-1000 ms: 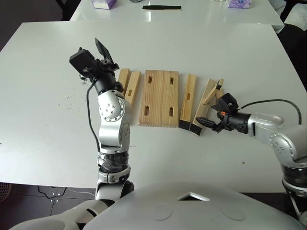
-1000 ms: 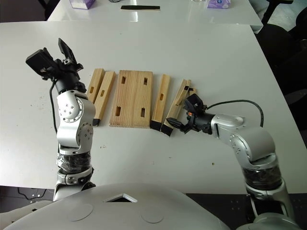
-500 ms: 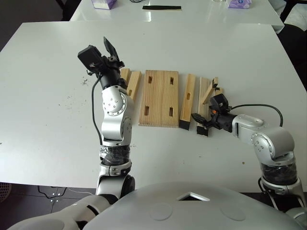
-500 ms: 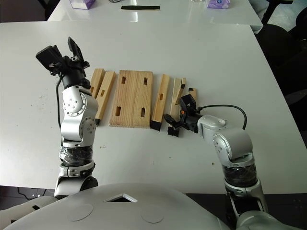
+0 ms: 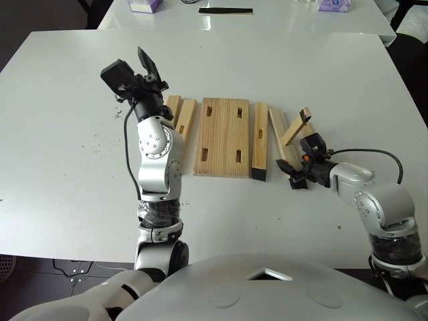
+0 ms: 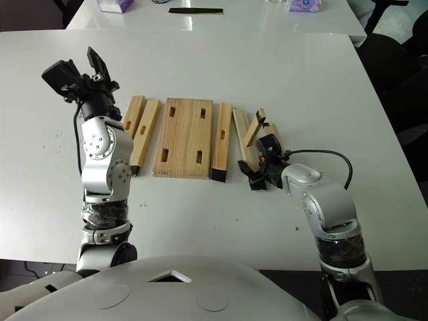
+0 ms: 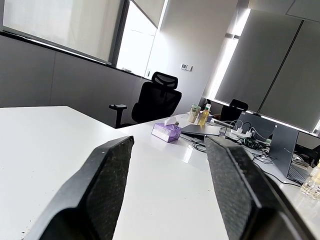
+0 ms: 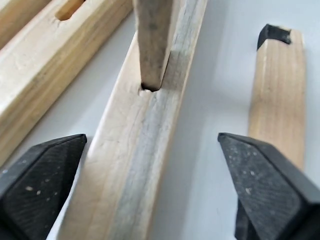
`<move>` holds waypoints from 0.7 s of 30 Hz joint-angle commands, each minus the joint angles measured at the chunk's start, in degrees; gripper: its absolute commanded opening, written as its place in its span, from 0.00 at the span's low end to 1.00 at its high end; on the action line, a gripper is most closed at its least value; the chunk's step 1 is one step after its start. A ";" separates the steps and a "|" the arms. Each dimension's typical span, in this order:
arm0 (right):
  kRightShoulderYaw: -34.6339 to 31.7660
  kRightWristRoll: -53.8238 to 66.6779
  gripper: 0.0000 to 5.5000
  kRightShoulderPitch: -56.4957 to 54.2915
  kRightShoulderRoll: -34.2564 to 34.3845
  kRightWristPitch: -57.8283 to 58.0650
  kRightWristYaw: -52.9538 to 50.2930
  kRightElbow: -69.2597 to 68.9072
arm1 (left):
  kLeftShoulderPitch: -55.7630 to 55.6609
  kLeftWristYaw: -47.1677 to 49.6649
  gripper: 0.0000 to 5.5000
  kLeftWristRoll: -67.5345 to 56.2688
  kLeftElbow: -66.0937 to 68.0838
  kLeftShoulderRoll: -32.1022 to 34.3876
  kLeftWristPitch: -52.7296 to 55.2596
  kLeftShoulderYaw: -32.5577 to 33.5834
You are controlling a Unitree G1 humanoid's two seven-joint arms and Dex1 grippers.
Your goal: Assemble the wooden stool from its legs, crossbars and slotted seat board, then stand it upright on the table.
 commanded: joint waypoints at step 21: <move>0.10 -6.81 0.39 13.34 7.52 -8.04 -4.51 2.34 | -3.32 -3.84 0.48 -0.62 1.64 -1.36 2.41 2.97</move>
